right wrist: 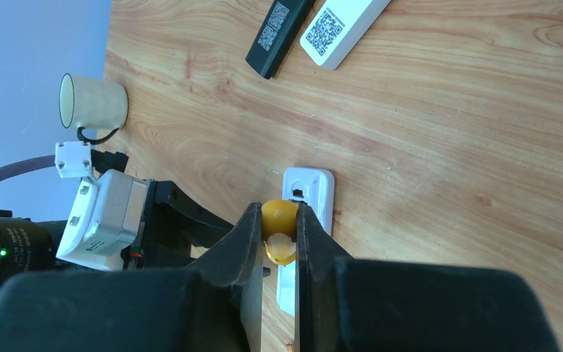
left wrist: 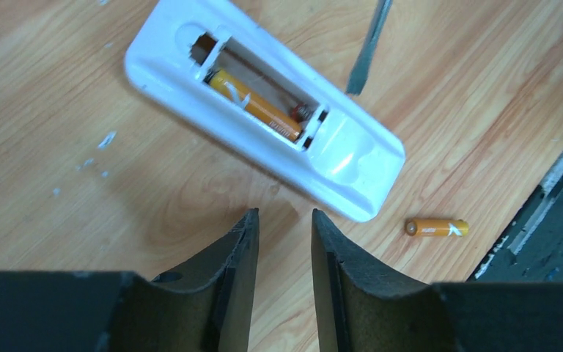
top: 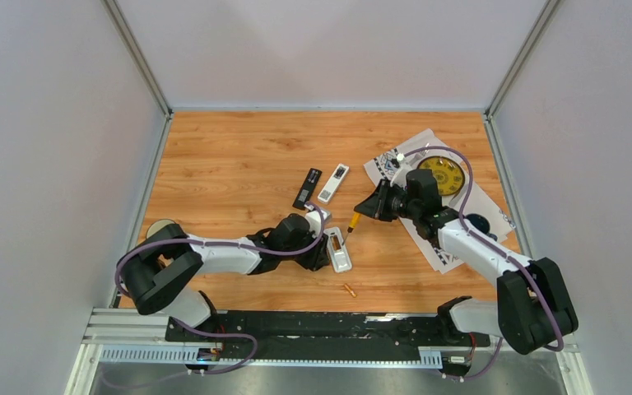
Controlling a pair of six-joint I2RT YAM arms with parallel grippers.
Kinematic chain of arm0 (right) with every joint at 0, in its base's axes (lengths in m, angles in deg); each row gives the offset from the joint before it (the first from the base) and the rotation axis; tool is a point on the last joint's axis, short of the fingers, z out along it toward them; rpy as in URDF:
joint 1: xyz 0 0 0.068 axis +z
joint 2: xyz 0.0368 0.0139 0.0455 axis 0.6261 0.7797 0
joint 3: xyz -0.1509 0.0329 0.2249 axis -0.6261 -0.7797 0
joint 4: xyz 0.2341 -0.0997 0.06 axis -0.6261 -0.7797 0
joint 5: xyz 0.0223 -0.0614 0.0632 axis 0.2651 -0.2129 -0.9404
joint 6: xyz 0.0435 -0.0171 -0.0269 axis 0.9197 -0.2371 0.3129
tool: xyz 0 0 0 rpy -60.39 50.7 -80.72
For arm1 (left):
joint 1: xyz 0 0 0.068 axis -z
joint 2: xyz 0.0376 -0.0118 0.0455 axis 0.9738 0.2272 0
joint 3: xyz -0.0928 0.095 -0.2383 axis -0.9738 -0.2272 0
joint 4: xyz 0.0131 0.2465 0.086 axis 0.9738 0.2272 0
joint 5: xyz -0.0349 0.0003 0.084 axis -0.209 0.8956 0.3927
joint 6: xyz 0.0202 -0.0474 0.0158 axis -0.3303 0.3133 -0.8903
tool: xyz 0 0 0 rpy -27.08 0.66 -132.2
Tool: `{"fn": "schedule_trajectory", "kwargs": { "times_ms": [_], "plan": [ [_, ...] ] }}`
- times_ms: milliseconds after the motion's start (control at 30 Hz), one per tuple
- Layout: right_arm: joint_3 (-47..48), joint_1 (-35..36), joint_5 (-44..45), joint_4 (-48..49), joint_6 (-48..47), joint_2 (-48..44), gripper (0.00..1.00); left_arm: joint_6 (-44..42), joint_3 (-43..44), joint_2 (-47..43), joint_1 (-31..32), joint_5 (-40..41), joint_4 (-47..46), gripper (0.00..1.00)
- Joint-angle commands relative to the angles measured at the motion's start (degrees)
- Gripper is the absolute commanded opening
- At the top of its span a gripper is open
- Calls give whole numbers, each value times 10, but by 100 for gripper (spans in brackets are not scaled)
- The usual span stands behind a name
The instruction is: Unload the batteries from the remote control
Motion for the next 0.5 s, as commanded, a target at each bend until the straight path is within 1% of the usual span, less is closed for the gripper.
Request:
{"fn": "schedule_trajectory", "kwargs": {
  "times_ms": [0, 100, 233, 333, 467],
  "plan": [
    [11, -3, -6, 35, 10, 5, 0, 28, 10, 45, -1, -61, -52, 40],
    [11, -4, -5, 36, 10, 3, 0, 35, 10, 71, -1, -69, -74, 38],
    [10, -3, -5, 32, 11, 3, 0, 43, 6, 81, -1, -67, -86, 37],
    [7, -3, -2, 37, 11, 3, 0, 48, -6, 69, -6, -62, -93, 40],
    [15, -4, -7, 38, 13, 16, 0, 58, -23, 41, -21, -72, -94, 46]
  ]
}}
